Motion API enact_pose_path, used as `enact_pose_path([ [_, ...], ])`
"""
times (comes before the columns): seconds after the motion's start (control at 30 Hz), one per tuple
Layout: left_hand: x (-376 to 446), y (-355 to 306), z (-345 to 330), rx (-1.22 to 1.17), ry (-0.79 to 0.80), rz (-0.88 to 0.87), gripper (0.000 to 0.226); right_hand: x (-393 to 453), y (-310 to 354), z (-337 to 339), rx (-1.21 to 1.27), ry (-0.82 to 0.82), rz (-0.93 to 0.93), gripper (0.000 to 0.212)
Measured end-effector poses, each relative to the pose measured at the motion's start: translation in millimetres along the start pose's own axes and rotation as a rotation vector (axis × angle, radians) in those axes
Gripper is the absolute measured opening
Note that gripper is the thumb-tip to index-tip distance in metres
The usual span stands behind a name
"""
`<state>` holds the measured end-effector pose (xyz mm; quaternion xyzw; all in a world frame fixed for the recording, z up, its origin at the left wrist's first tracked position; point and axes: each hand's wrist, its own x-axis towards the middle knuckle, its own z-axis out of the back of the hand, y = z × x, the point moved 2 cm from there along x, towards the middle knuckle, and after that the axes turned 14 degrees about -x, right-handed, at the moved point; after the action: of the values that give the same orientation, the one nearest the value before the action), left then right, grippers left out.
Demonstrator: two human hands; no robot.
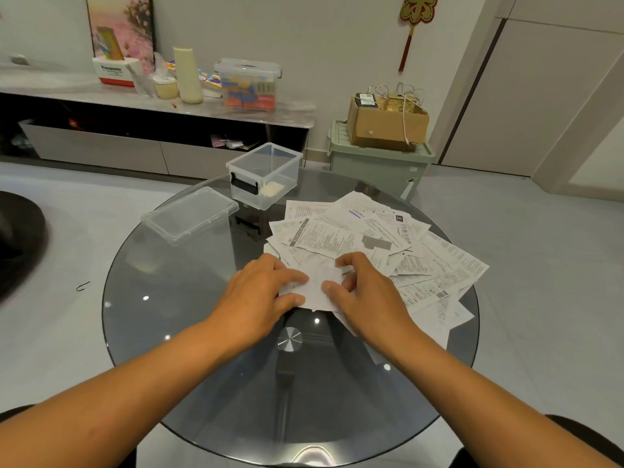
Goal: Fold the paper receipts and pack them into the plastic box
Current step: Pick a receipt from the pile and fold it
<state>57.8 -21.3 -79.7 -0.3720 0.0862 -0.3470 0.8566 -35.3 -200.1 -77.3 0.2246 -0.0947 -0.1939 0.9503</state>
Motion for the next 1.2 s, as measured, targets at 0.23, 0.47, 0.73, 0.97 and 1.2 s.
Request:
enact_pose_path([
  [0.23, -1.6, -3.3, 6.8, -0.151, -0.013, 0.016, 0.069, 6.5, 4.3, 9.0, 0.294, 0.058, 0.020, 0.049],
  [0.47, -3.2, -7.8, 19.2, -0.944, -0.135, 0.312, 0.069, 6.0, 15.9, 28.7, 0.466, 0.081, 0.134, 0.043],
  [0.73, -5.7, -8.0, 14.5, -0.966, -0.174, 0.332, 0.044, -6.2, 30.3, 26.0, 0.617, 0.031, 0.182, 0.046],
  [0.97, -8.2, -21.3, 10.9, -1.145, -0.007, 0.351, 0.022, -4.0, 28.2, 16.2, 0.464, -0.015, 0.110, 0.053],
  [1.2, -9.2, -28.0, 10.5, -1.174, 0.094, 0.392, 0.026, -2.9, 25.1, 17.9, 0.627, 0.040, 0.051, 0.061],
])
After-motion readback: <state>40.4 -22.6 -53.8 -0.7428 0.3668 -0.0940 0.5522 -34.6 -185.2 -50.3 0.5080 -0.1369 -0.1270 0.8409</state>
